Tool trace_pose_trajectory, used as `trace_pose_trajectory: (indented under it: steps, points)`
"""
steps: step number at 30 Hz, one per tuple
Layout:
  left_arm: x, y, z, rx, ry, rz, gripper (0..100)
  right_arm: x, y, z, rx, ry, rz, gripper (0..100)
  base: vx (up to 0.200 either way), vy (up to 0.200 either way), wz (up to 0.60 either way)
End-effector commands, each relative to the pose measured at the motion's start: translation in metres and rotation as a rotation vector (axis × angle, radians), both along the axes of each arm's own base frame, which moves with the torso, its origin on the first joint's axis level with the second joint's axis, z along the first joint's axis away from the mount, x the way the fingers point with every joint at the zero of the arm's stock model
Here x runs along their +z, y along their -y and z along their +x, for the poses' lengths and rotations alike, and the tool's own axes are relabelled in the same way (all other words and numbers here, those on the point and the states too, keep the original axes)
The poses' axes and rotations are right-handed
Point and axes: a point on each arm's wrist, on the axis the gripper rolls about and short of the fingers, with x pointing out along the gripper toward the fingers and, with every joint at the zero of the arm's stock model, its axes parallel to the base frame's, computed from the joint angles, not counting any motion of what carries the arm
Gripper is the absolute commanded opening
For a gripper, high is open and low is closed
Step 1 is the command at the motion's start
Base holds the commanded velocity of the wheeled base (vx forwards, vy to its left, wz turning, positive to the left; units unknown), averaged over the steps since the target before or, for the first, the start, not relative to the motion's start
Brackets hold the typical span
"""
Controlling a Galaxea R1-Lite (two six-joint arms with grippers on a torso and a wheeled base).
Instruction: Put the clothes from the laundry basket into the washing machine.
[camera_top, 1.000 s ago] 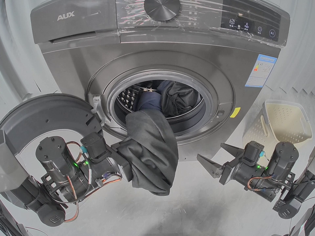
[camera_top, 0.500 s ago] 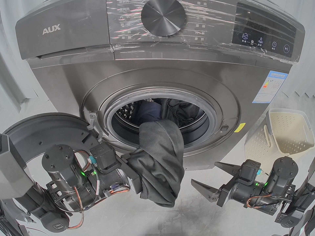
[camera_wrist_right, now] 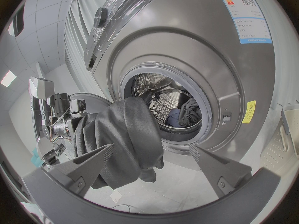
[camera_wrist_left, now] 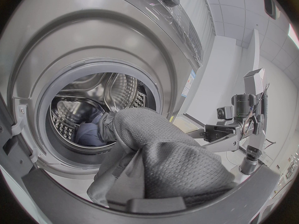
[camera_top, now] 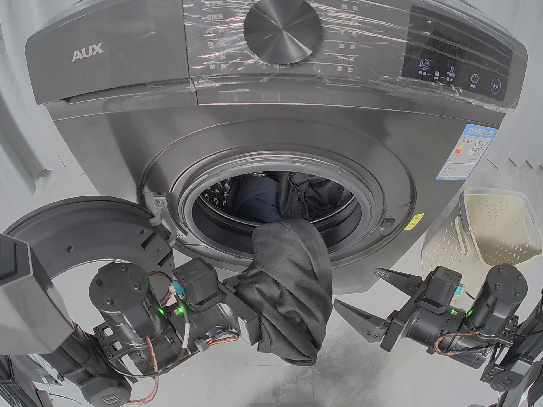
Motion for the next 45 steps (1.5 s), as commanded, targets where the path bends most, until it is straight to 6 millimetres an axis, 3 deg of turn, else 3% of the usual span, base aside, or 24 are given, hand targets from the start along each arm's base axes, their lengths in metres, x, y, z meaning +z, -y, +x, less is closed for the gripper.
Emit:
trace_pose_trajectory:
  steps: [1,14,22,32,40,45]
  points:
    - [-0.001,0.006,0.000,-0.014,0.000,-0.001,0,0.003,0.001,0.000,-0.001,0.012,0.011,100,0.200,0.000,0.00]
    - [-0.023,0.017,0.018,-0.004,-0.035,0.043,0,0.004,0.000,-0.004,0.014,0.010,0.011,100,0.000,0.000,0.00]
    - [-0.034,0.029,0.063,0.004,-0.016,0.008,0,0.002,-0.002,-0.008,0.034,0.004,0.005,100,0.000,0.000,0.00]
    - [-0.036,0.052,0.093,0.107,-0.002,-0.090,0,0.000,-0.003,-0.008,0.037,-0.004,-0.001,100,0.000,0.000,0.00]
    - [-0.063,0.079,0.128,0.142,0.010,-0.097,0,-0.001,-0.003,-0.009,0.038,-0.008,-0.003,100,0.000,0.000,0.00]
    - [-0.051,0.079,0.164,0.233,0.058,-0.144,0,-0.001,-0.003,-0.009,0.039,-0.008,-0.005,100,0.000,0.000,0.00]
